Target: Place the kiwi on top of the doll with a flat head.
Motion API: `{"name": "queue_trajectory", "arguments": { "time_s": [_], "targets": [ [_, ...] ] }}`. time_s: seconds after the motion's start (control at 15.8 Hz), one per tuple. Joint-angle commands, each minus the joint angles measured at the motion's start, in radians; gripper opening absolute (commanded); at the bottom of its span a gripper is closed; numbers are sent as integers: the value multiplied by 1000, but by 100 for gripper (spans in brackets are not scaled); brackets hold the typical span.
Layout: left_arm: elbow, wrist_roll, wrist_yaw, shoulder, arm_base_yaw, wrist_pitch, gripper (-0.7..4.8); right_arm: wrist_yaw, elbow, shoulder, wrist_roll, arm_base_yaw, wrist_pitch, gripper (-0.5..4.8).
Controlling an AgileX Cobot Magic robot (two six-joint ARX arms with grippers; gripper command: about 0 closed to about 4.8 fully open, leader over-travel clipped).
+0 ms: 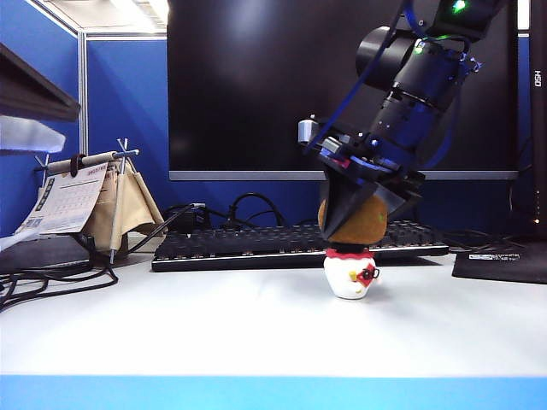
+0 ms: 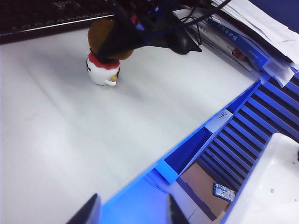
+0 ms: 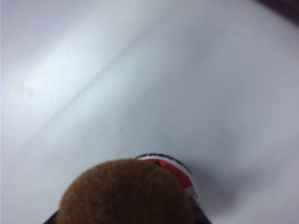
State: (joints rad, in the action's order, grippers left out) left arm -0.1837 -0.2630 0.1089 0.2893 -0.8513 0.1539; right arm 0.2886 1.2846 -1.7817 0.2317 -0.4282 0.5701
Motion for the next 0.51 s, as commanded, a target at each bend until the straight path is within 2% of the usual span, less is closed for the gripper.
{"name": "queue_trajectory", "arguments": {
  "time_s": [0.06,0.25,0.38,0.51],
  "targets": [
    [-3,1,0,0,-2,-8,185,9,-7,-9,0,-7,-1,264],
    [-3,1,0,0,-2,-8,185,9,-7,-9,0,-7,2,266],
    [-3,2,0,0,-2,-9,185,10,-7,-9,-1,-7,3,339],
    [-3,2,0,0,-2,-9,185,9,-7,-9,-1,-7,9,389]
  ]
}}
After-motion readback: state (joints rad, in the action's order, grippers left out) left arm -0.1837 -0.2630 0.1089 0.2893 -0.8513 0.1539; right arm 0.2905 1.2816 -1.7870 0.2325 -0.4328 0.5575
